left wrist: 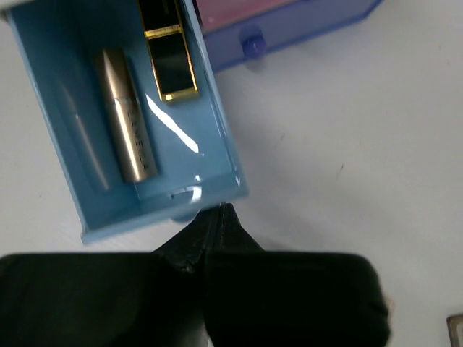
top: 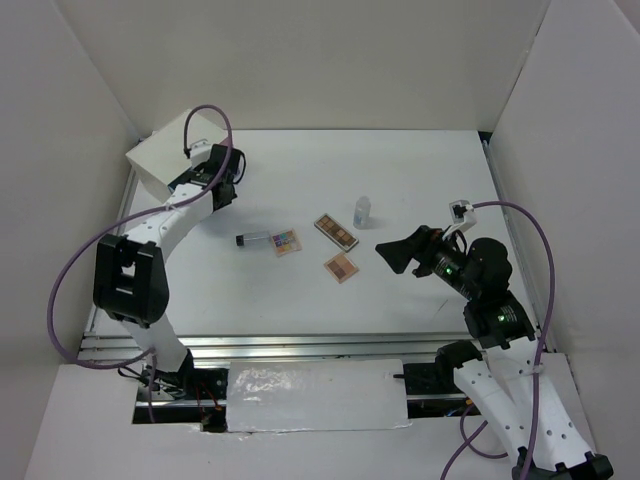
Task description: Organize the makeup
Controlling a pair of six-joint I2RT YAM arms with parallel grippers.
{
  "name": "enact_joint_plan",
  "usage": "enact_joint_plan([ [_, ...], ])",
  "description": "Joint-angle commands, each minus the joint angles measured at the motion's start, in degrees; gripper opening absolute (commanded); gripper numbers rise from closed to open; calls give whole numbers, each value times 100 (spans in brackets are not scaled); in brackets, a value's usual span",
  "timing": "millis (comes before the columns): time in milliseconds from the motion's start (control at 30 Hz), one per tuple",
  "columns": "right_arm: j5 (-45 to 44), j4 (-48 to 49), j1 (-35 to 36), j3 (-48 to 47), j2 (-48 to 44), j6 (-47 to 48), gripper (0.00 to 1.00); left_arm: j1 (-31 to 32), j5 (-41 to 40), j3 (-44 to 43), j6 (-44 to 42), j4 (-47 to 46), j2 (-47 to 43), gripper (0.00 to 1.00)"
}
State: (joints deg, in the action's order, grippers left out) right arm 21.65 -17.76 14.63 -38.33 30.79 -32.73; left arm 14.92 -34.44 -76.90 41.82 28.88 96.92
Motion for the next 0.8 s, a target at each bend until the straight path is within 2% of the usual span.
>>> enact_joint_plan([
  [0, -20, 273, -4, 27, -64, 65, 100, -270, -327, -640, -157, 135, 300, 0],
  [133, -73, 273, -4, 44, -11, 127, 100, -507, -362, -1176, -245, 354, 599, 0],
  [400, -3, 545, -4, 132, 261, 118, 100, -779, -546, -1687, -236, 443, 1065, 0],
  [600, -20, 712, -13, 124, 481, 153, 100, -973, -608, -2038, -271, 451, 1495, 0],
  [767, 32, 888, -4, 132, 709, 109, 100, -999, -784, -2101, -315, 329, 1522, 0],
])
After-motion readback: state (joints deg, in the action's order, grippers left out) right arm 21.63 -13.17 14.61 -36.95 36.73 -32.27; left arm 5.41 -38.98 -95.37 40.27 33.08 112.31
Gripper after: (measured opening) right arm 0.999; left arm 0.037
